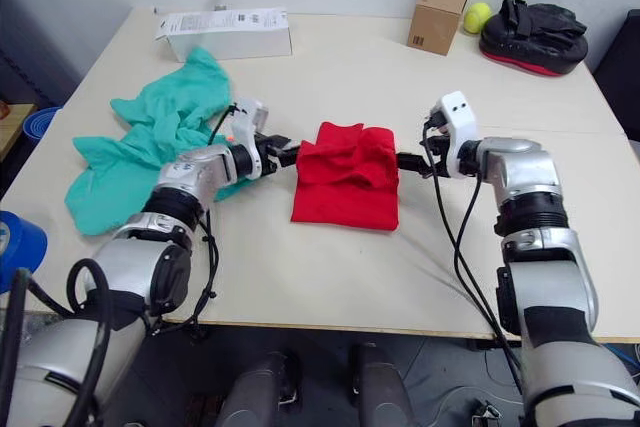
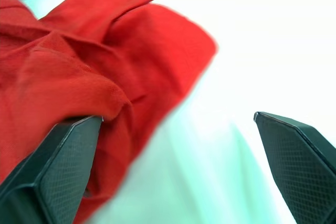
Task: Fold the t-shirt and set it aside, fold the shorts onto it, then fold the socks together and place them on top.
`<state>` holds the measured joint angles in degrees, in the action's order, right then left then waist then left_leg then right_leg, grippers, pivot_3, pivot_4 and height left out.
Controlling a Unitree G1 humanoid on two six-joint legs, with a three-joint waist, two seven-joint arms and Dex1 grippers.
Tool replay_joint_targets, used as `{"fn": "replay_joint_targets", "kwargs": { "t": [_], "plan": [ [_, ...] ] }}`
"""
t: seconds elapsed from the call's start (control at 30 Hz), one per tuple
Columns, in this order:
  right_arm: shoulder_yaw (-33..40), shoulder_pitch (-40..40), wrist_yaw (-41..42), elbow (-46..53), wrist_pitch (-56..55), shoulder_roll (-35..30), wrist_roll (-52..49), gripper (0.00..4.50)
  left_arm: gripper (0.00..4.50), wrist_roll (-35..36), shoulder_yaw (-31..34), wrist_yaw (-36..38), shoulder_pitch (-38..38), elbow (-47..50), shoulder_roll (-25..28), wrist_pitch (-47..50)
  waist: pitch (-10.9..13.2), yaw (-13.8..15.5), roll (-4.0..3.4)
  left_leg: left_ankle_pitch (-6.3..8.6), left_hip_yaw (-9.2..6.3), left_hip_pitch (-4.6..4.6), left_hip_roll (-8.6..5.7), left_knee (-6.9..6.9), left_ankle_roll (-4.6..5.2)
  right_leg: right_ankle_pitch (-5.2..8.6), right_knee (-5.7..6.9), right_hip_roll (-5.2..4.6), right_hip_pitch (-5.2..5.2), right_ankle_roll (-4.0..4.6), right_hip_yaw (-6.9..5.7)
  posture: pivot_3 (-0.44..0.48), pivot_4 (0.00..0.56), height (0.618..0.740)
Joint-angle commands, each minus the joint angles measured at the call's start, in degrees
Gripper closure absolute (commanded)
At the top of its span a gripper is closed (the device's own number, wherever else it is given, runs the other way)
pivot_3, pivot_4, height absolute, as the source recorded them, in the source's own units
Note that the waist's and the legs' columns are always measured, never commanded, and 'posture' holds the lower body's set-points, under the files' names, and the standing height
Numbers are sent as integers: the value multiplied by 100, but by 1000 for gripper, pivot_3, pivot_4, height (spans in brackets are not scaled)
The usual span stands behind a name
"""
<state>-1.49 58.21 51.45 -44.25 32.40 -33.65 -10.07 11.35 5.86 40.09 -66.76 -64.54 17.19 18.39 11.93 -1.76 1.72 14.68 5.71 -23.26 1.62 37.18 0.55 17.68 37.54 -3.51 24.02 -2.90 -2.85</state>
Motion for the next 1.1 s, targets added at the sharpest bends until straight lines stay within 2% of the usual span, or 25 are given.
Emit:
{"fn": "replay_joint_targets", "kwargs": {
  "t": [0.03,0.13,0.2,0.27,0.37,0.47,0.57,0.7,0.87,0.97,1.07,1.1],
  "plan": [
    [164,-113,198,720,-149,-393,-19,0,29,238,123,568,42,976,370,343,1,6,-1,-5,1,-4,0,-1,-9,0,4,0,7,0,1,0,150,740],
    [200,-477,412,1572,-255,-678,-107,0,29,347,-95,1112,534,2356,675,685,1,5,-1,-10,8,-7,0,-11,-19,0,8,0,13,0,5,0,150,740],
    [309,-643,406,2038,75,-773,-270,0,29,424,-251,1329,897,3305,838,972,0,2,-1,-8,13,-6,4,-16,-23,0,15,4,13,0,9,0,150,740],
    [267,-1101,607,2775,-430,-946,-221,0,29,402,-402,1450,1261,4195,1004,963,0,21,-1,-8,15,-6,4,-11,-24,0,16,4,13,0,9,0,150,740],
    [263,-1904,1114,3952,-1276,-1125,-352,0,29,190,-886,1880,1889,5446,1263,400,0,36,-1,-8,14,-6,4,-9,-23,1,-6,4,13,0,12,0,150,740],
    [155,-2608,1351,4816,-1992,-1221,-262,0,29,-280,-1507,2137,2439,6140,1504,-363,0,41,-1,-9,16,-4,2,-10,-21,0,-8,4,10,0,14,0,150,740],
    [-97,-3107,1248,5148,-3020,-1188,222,0,29,-651,-1937,2211,2767,6336,1596,-934,1,32,-1,-5,16,12,0,-5,-5,-1,-8,3,-8,-1,16,0,150,740],
    [-497,-3487,1017,4902,-4350,-1235,1036,0,29,-1193,-2363,2197,2928,6080,1638,-1771,1,23,-1,-1,13,33,2,-1,27,-15,-12,3,-28,11,15,0,150,740],
    [-854,-3283,348,3978,-5340,-1088,1958,0,29,-1904,-2632,1734,2795,5435,1515,-2413,0,20,-1,-7,12,35,3,-2,31,-17,-12,3,-28,14,15,0,150,740],
    [-1032,-3036,-9,3495,-5447,-866,2273,0,29,-2100,-2626,1430,2710,5027,1369,-2488,0,24,-1,-7,9,34,4,-1,31,-16,-12,2,-30,14,12,0,150,740],
    [-1196,-2901,-193,3106,-5698,-775,2522,531,580,-2208,-2643,1264,2657,4719,1278,-2661,0,25,-1,-8,9,39,3,5,32,-16,-8,1,-35,14,11,0,150,740],
    [-1238,-2891,-222,3036,-5765,-771,2547,901,906,-2214,-2634,1219,2633,4626,1232,-2698,0,27,-1,-8,8,45,3,4,33,-16,-9,1,-41,14,11,0,150,740]
  ]
}}
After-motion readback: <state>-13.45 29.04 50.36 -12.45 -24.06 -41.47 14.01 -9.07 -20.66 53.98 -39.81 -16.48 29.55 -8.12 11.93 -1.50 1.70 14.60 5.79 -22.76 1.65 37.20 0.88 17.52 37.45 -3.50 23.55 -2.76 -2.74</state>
